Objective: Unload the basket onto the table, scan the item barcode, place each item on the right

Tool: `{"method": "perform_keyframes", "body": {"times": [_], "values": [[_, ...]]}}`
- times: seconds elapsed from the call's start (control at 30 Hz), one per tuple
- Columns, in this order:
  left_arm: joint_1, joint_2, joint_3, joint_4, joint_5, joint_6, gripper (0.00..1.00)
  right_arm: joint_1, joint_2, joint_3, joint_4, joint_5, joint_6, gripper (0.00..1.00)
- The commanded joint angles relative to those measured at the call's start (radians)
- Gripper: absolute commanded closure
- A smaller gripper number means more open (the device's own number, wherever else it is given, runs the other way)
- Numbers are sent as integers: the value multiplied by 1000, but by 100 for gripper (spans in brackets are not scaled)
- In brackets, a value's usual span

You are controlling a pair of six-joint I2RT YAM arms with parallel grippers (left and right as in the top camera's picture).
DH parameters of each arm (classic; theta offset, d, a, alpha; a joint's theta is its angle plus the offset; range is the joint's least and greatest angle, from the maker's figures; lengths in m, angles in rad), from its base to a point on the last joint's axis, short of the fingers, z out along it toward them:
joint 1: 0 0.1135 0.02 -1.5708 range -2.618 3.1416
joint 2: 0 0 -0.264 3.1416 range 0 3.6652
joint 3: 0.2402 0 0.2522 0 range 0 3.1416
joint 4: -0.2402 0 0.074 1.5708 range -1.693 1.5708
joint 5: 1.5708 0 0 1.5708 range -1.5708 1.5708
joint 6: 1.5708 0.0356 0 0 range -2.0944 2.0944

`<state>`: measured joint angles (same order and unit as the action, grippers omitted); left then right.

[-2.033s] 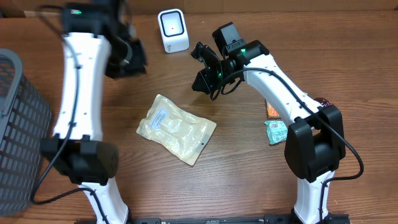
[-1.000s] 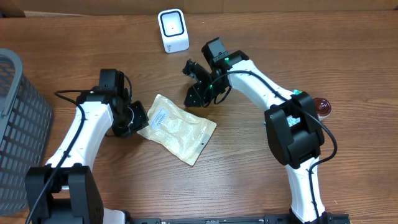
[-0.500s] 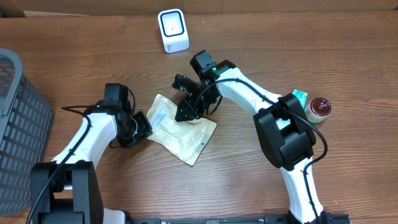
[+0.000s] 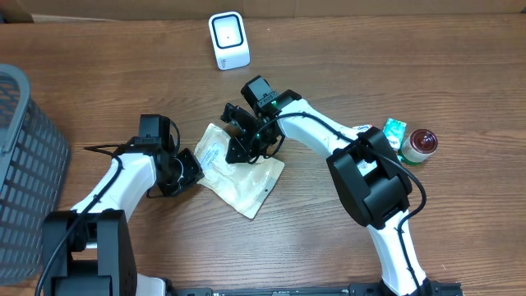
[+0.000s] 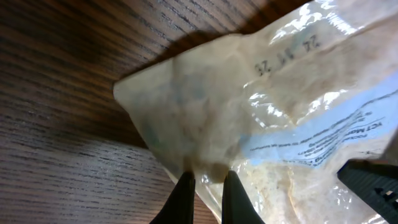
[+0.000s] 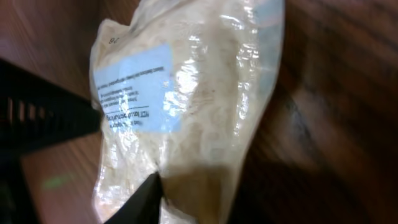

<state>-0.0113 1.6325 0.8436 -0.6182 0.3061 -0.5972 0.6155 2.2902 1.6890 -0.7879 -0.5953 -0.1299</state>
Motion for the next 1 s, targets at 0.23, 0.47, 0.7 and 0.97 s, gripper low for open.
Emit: {"method": "perform_keyframes", "body": {"times": [0.23, 0.47, 0.7, 0.97], "values": [[8, -4, 16, 5, 28, -2, 96, -24, 15, 10, -47, 25, 56, 96], [59, -19, 154, -136, 27, 99, 95, -64, -81, 72, -159, 101, 99, 96], [140, -18, 194, -138, 10, 126, 96, -1, -251, 81, -291, 817, 339, 96], [153, -18, 194, -135, -29, 126, 96, 149, -200, 79, -538, 1448, 486, 96]]}}
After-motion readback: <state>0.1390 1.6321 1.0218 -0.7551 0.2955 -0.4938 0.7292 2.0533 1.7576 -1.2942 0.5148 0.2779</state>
